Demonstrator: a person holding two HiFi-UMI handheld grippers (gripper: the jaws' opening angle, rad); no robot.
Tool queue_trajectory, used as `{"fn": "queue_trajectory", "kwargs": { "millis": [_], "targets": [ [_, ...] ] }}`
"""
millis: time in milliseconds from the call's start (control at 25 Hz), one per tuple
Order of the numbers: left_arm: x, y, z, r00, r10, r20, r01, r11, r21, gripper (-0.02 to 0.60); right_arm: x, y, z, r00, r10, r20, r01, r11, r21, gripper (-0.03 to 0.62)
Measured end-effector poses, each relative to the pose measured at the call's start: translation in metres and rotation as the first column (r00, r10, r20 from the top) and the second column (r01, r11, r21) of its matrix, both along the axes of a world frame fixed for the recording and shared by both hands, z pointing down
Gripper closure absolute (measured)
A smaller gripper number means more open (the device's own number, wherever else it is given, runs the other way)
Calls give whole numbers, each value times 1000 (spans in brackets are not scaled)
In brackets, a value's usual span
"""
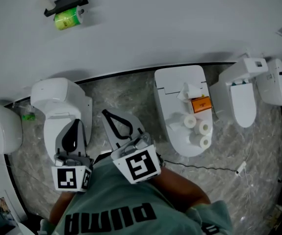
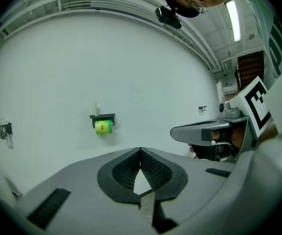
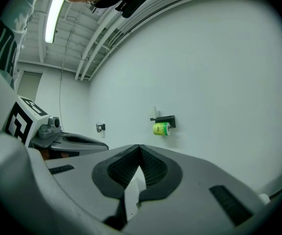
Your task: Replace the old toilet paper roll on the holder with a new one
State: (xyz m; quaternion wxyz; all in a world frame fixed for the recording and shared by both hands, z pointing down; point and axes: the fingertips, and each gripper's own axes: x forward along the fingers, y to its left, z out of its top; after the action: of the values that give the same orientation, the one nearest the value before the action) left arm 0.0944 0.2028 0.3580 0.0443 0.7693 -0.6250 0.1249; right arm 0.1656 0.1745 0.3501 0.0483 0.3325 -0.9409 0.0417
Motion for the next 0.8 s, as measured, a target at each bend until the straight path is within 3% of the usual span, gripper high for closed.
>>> {"fn": "queue_trajectory", "kwargs": {
  "millis": [800],
  "targets": [
    [-58, 85, 11, 996, -3, -92, 3, 1000, -3, 577, -53, 86, 3, 993, 32, -110, -31, 999, 14, 589]
  ]
}}
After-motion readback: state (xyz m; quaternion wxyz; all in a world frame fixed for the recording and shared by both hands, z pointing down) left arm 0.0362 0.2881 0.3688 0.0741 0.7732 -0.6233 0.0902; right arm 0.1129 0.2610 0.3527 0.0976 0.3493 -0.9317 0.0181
